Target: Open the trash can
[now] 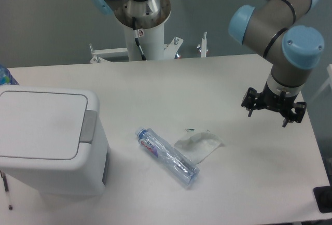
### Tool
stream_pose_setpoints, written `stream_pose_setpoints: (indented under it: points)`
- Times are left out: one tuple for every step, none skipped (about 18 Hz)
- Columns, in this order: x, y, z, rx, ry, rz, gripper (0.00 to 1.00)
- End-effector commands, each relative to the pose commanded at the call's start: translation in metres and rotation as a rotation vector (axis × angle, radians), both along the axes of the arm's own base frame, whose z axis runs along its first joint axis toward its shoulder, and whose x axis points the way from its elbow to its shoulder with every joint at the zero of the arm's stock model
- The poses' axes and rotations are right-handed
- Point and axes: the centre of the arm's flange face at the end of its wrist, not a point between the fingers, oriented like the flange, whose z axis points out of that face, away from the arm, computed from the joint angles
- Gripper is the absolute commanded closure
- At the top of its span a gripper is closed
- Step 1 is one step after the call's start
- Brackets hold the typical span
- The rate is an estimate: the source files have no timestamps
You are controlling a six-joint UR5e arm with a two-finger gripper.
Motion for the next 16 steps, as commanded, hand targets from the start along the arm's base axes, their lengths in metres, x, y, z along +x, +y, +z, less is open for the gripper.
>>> stream_pose_setpoints:
  points:
    - [0.003, 0.001, -0.001, 0.029, -0.008, 0.028, 0.0]
    - [0.004, 0.003, 0.005, 0.063, 0.01, 0.062, 0.0]
    - [0.004, 0.006, 0.01, 0.094, 0.025, 0.096, 0.0]
    - [0.005, 0.01, 0.012, 0.125, 0.015, 0.131, 0.0]
    - [0.007, 0.014, 0.016, 0.166, -0.011, 0.177, 0.0]
    - [0.01, 0.018, 0.019, 0.213, -0.047, 0.225, 0.0]
    - [0.012, 0.022, 0.022, 0.259, -0.084, 0.276, 0.0]
    - [0.013, 0.026, 0.024, 0.291, -0.099, 0.317, 0.0]
    - [0.013, 0.028, 0.029, 0.306, -0.081, 0.336, 0.0]
    - [0.016, 0.029, 0.028, 0.306, -0.076, 0.34, 0.0]
    - [0.02, 0.032, 0.028, 0.306, -0.08, 0.336, 0.0]
    - [0.024, 0.032, 0.033, 0.313, -0.079, 0.328, 0.0]
    - [0.028, 0.032, 0.036, 0.317, -0.079, 0.328, 0.0]
    - [0.034, 0.038, 0.043, 0.329, -0.082, 0.315, 0.0]
    - [0.039, 0.044, 0.049, 0.358, -0.101, 0.309, 0.0]
    - [0.045, 0.048, 0.06, 0.396, -0.117, 0.312, 0.0]
